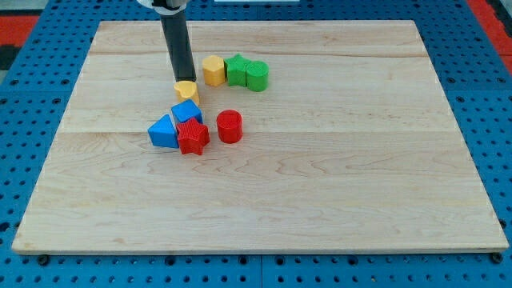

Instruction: Move the yellow hexagon to the right of yellow heart

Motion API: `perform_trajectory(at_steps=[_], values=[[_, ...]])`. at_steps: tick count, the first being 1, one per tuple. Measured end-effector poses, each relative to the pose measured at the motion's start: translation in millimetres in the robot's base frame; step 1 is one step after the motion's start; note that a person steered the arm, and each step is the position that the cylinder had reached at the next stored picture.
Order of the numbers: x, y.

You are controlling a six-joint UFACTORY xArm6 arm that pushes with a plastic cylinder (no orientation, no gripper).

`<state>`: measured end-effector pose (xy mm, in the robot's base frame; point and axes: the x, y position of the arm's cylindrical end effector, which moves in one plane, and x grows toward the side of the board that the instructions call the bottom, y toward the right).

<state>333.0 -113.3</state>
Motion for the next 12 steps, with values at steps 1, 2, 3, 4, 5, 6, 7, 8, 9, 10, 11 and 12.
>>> perform_trajectory(at_steps=[1,2,3,4,5,6,7,8,9,10,11,12], values=[[-34.4,3.3],[-37.9,43.4],[-17.9,73.4],[3.0,73.7],[17.2,64.4],[18.5,48.9],[18.5,34.0],[18.5,25.1],[1.2,24.5],[-42.4,34.4],[-60.6,82.3],[-40.0,135.4]])
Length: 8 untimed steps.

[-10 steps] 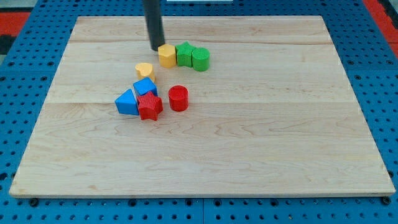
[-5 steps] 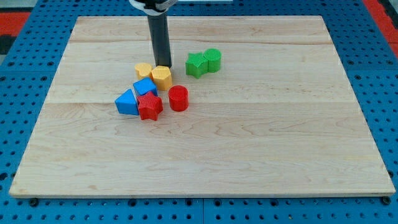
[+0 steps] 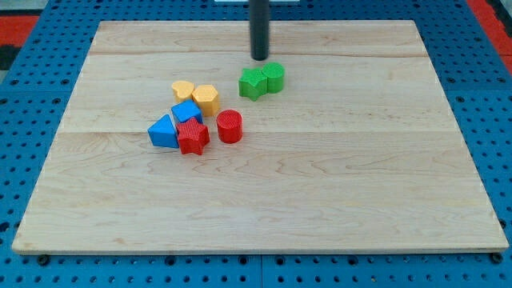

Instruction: Move the yellow hexagon to the right of yellow heart

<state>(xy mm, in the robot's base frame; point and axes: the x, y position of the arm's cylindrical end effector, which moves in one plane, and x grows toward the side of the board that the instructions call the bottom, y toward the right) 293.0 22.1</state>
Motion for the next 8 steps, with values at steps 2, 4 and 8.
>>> perform_trajectory(at_steps=[2,4,8], values=[[52.7,17.9],[53.2,15.9],[69.2,137.4]])
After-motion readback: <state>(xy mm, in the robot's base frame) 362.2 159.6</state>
